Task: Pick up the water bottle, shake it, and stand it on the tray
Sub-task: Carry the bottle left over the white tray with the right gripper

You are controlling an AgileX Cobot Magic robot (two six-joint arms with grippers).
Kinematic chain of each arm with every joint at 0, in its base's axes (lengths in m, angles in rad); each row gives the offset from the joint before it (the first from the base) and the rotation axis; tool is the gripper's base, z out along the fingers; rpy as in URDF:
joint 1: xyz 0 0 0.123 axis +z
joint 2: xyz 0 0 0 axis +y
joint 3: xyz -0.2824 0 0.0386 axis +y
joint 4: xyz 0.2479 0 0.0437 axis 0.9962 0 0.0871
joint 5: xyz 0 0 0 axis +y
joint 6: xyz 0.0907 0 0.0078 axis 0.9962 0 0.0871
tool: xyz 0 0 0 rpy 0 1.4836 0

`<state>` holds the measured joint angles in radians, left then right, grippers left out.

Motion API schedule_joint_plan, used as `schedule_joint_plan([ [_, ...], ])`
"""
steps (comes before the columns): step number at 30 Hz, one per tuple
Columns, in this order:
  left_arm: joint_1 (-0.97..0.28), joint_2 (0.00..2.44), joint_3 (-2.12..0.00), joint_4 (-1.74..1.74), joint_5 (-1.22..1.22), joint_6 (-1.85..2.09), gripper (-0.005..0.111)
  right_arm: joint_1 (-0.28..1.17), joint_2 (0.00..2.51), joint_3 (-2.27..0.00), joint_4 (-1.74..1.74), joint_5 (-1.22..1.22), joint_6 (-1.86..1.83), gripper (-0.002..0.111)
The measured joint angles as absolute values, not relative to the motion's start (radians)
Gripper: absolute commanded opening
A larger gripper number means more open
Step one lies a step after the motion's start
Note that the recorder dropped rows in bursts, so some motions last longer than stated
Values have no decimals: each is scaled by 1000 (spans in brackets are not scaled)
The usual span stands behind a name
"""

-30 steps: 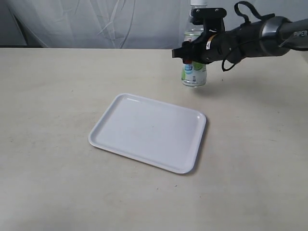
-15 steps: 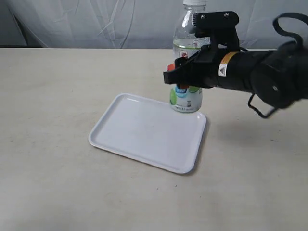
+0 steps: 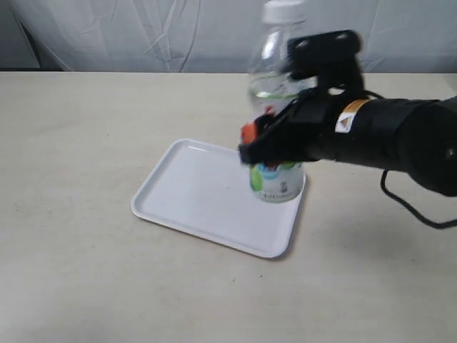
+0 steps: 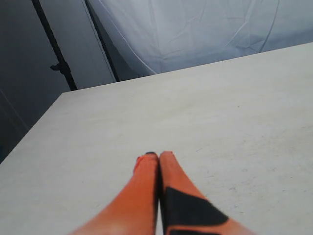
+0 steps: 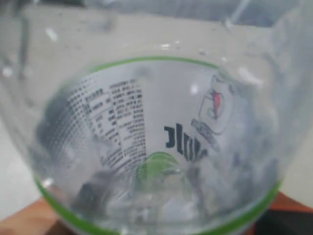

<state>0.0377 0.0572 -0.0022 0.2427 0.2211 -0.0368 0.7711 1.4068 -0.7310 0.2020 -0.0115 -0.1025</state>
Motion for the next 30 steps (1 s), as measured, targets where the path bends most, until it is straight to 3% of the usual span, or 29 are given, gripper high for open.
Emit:
schedule_joint_plan([
  [3, 38, 57, -2, 243, 221, -37, 0, 819, 1384, -739, 38, 47, -84, -1],
  [8, 38, 57, -2, 243, 221, -37, 0, 696, 1380, -752, 192, -97, 105, -1],
  [14, 38, 57, -2, 243, 221, -37, 0, 858, 1375, -805, -196, 132, 81, -1],
  [20, 38, 57, -2, 243, 221, -37, 0, 710, 1378, -811, -421, 102, 650, -1],
  [26, 38, 57, -2, 243, 221, -37, 0, 873, 1350, -849, -556, 110, 656, -1],
  [30, 38, 57, -2, 243, 221, -37, 0, 906, 1253, -923, -585, 135, 645, -1],
])
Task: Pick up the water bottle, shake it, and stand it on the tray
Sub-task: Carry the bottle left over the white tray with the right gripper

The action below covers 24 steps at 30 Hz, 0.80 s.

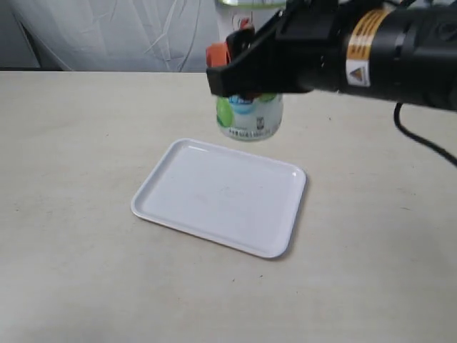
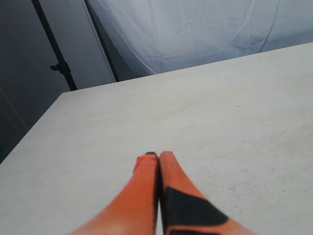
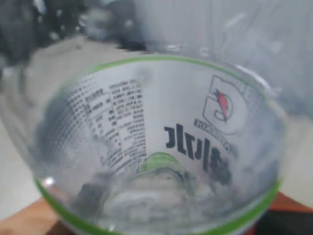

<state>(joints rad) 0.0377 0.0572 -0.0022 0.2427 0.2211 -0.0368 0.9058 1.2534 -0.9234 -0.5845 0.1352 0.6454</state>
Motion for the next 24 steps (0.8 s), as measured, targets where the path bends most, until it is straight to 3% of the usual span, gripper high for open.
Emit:
schedule_joint_plan([
  [10, 38, 57, -2, 243, 221, -37, 0, 923, 1379, -759, -540, 224, 645, -1],
  [18, 38, 57, -2, 243, 221, -37, 0, 923, 1140, -952, -600, 191, 645, -1],
  [24, 38, 57, -2, 243, 221, -37, 0, 923, 1209, -821, -557, 239, 645, -1],
])
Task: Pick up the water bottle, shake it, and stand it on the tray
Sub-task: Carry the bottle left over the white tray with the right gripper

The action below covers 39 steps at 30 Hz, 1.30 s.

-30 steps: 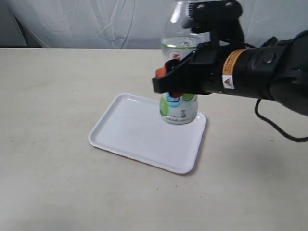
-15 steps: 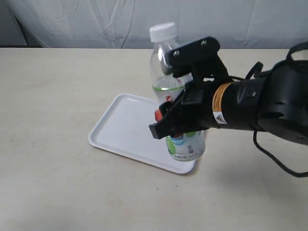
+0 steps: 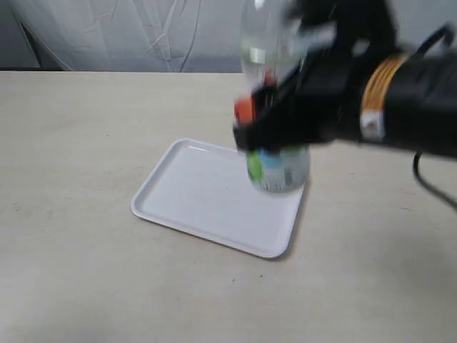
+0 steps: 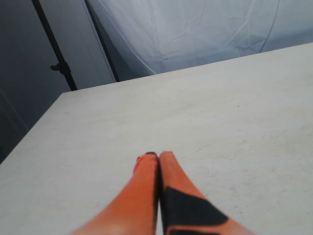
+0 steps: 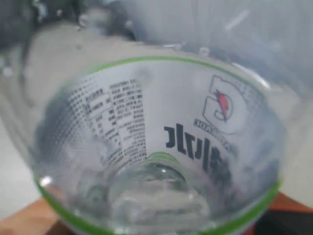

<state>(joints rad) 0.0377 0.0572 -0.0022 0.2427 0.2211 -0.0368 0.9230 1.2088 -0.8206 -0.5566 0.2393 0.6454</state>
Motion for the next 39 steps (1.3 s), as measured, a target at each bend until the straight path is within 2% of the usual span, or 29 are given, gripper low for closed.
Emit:
schedule_joint_plan([
  [3, 38, 57, -2, 243, 221, -37, 0, 923, 1270, -723, -531, 337, 648, -1],
  [7, 38, 57, -2, 243, 221, -37, 0, 924, 1149, -764, -564, 128, 552, -1],
  [9, 38, 57, -2, 243, 221, -37, 0, 794, 1173, -829, -635, 237, 674, -1],
  [11, 38, 57, -2, 243, 221, -37, 0, 736, 1206, -827, -569, 311, 736, -1],
  [15, 38, 57, -2, 243, 221, -37, 0, 894, 1218, -815, -439, 307, 388, -1],
  [17, 38, 57, -2, 243, 221, -37, 0, 804, 1221, -813, -569, 188, 584, -1],
  [20, 38, 57, -2, 243, 221, -37, 0, 707, 1243, -815, -587, 94, 873, -1],
  [27, 38, 57, -2, 243, 221, -37, 0, 913, 1208, -811, -889, 73, 878, -1],
  [33, 38, 57, -2, 243, 221, -37, 0, 794, 1225, -818, -882, 83, 1142, -1],
  [37, 38, 57, -2, 243, 221, -37, 0, 868, 1220, -764, -1040, -17, 1063, -1],
  [39, 38, 57, -2, 243, 221, -37, 0, 889, 1218, -781, -1106, 84, 1049, -1],
])
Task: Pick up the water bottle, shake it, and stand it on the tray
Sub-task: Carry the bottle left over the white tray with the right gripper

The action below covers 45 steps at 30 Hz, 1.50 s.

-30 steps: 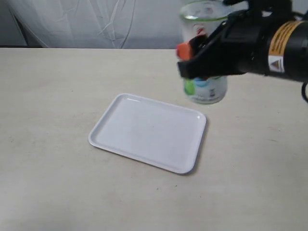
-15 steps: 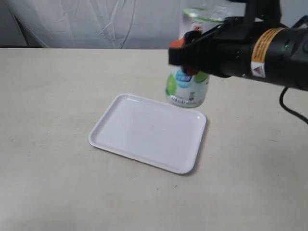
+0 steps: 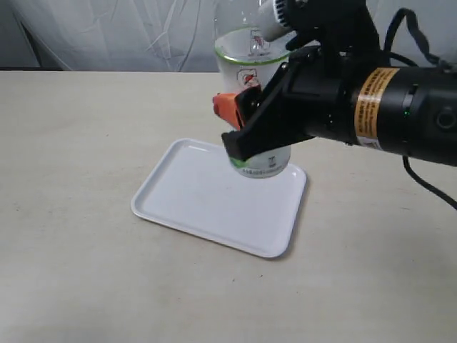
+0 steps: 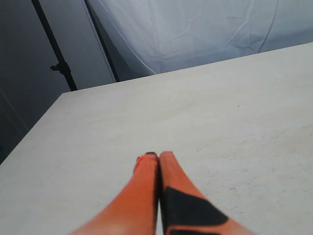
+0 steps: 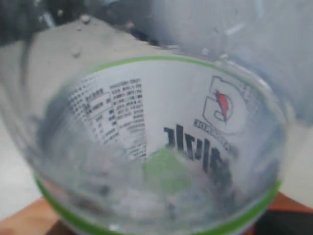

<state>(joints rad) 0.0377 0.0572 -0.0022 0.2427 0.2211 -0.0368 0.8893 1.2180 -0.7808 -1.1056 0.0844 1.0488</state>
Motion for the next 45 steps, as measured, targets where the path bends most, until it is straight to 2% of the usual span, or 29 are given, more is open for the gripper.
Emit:
schedule_joint_plan([
  [3, 38, 57, -2, 243, 221, -37, 0, 838, 1243, -828, -1119, 395, 1158, -1],
  [6, 38, 57, -2, 243, 221, -37, 0, 801, 1251, -822, -938, 514, 1076, -1],
  [11, 38, 57, -2, 243, 221, -37, 0, 912, 1234, -771, -271, 210, 367, -1],
  [13, 38, 57, -2, 243, 221, -37, 0, 906, 1232, -766, -144, 118, 233, -1],
  [16, 38, 57, -2, 243, 221, -37, 0, 836, 1242, -768, 18, 0, 154, -1],
  [20, 38, 57, -2, 243, 221, -37, 0, 756, 1293, -785, 137, 77, 115, -1],
  [23, 38, 57, -2, 243, 221, -37, 0, 800, 1303, -783, 156, 227, 0, -1],
  [25, 38, 57, -2, 243, 221, -37, 0, 842, 1284, -764, 163, 245, -87, -1],
  [29, 38, 57, -2, 243, 221, -37, 0, 824, 1256, -714, 277, -102, -138, -1],
  [31, 38, 57, -2, 243, 221, -37, 0, 799, 1275, -749, 369, -25, -122, -1],
  [33, 38, 57, -2, 243, 221, -37, 0, 794, 1320, -821, 377, 218, -202, -1],
  [34, 38, 57, -2, 243, 221, -37, 0, 794, 1328, -836, 386, 265, -249, -1],
  [36, 38, 57, -2, 243, 221, -37, 0, 785, 1337, -890, 469, 382, -408, -1],
  [40, 38, 57, -2, 243, 221, -37, 0, 681, 1424, -1015, 859, 708, -833, -1],
  [42, 38, 57, -2, 243, 221, -37, 0, 632, 1459, -1024, 1031, 713, -977, -1],
  [45, 38, 57, -2, 243, 221, -37, 0, 614, 1468, -1017, 1175, 544, -1199, -1],
])
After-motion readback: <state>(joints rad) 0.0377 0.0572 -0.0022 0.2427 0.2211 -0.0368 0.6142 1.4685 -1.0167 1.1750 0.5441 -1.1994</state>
